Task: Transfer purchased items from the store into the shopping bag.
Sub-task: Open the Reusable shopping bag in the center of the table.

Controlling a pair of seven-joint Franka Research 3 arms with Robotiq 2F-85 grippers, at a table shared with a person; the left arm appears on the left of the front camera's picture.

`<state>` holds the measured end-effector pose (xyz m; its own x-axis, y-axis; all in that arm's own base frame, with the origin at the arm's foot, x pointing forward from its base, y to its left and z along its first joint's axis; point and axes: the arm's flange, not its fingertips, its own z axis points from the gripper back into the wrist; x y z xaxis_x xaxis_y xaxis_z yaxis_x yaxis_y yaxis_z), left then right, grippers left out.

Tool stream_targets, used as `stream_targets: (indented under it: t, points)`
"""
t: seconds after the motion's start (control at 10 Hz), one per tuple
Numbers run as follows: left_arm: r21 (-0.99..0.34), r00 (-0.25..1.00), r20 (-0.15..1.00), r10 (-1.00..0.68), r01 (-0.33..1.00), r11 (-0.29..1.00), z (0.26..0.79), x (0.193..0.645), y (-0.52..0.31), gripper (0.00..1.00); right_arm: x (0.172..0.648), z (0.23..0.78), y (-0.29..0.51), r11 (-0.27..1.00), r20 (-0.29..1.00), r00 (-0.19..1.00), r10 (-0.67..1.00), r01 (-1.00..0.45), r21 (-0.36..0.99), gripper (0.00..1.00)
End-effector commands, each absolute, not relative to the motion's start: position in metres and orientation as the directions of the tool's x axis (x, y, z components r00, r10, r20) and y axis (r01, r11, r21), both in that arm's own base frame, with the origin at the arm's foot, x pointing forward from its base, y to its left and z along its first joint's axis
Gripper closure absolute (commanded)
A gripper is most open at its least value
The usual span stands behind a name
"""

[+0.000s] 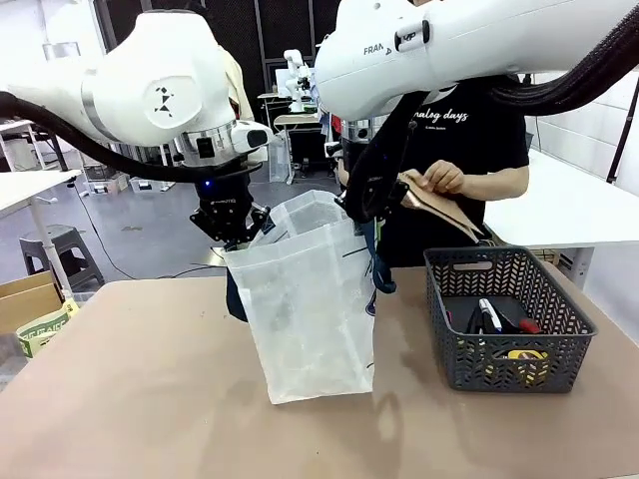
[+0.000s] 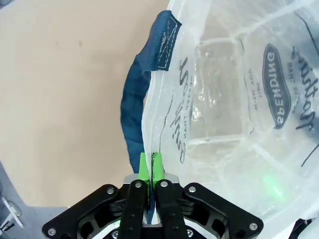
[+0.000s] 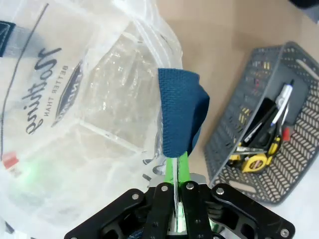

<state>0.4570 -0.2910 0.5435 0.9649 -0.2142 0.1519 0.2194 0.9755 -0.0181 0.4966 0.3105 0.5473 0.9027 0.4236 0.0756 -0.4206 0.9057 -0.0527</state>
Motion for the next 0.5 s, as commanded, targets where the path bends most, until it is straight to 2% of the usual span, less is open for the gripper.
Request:
stream_targets:
  t: [0.0, 0.1, 0.2, 0.3, 0.4]
  points:
    - [-0.012, 0.959, 0.131, -0.252, 0.256, 0.967, 0.5481, 0.4575, -0.3004, 1.00, 0.5002, 0.5428, 0.3088, 0.852, 0.181, 0.834, 0.521, -0.521, -0.055, 1.00]
    - [-0.018, 0.965, 0.152, -0.214, 0.219, 0.975, 0.5435, 0.4570, -0.2910, 1.00, 0.4966, 0.5473, 0.3105, 0.906, 0.076, 0.903, 0.424, -0.421, -0.053, 1.00]
    - [-0.018, 0.965, 0.152, -0.214, 0.219, 0.975, 0.5435, 0.4570, -0.2910, 1.00, 0.4966, 0.5473, 0.3105, 0.906, 0.076, 0.903, 0.424, -0.421, -0.053, 1.00]
    - [-0.013, 0.964, 0.139, -0.228, 0.232, 0.973, 0.5459, 0.4541, -0.2967, 1.00, 0.4999, 0.5492, 0.3130, 0.883, 0.113, 0.876, 0.469, -0.466, -0.051, 1.00]
    - [0.062, 0.961, 0.177, -0.211, 0.203, 0.977, 0.5439, 0.4560, -0.2946, 1.00, 0.4950, 0.5481, 0.3030, 0.827, 0.156, 0.814, 0.559, -0.562, -0.031, 1.00]
